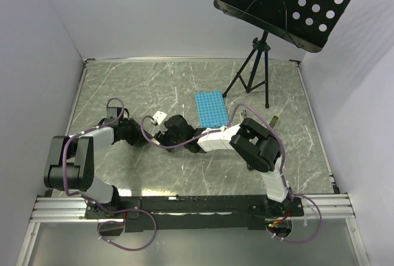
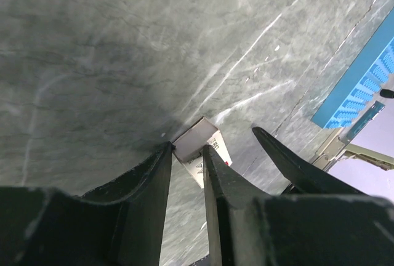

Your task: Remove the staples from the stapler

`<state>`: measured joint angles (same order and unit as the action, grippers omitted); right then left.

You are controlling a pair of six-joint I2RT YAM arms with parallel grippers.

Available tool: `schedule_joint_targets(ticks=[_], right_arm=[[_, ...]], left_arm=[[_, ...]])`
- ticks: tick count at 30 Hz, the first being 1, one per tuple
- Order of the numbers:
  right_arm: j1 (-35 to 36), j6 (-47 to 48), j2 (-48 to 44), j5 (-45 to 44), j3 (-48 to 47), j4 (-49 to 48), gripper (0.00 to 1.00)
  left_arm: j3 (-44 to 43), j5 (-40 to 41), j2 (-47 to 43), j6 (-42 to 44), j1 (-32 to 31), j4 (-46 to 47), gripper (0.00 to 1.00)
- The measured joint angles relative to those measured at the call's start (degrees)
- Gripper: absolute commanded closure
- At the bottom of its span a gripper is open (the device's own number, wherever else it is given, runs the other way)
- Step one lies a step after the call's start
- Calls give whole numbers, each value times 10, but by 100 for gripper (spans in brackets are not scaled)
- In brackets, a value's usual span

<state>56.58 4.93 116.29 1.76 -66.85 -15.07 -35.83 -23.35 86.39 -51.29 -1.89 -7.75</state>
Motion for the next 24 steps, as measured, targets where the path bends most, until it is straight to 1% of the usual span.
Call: schedule_joint_targets(ticks=[8,14,19,24], right_arm=[[0,-11,6,-14,-4,-9,34],[0,-16,8,-24,-1,-21,33],[0,-21,2,-28,14,-35,32],[0,-23,-21,-28,39,-26,32]], left_arm=[[2,18,-4,-10,-16,11,66],[2,37,-12,-14,-23,9,62],[-1,49,-24,-14,-28,-20,58],[-19,57,-35,-10,-36,-70,56]])
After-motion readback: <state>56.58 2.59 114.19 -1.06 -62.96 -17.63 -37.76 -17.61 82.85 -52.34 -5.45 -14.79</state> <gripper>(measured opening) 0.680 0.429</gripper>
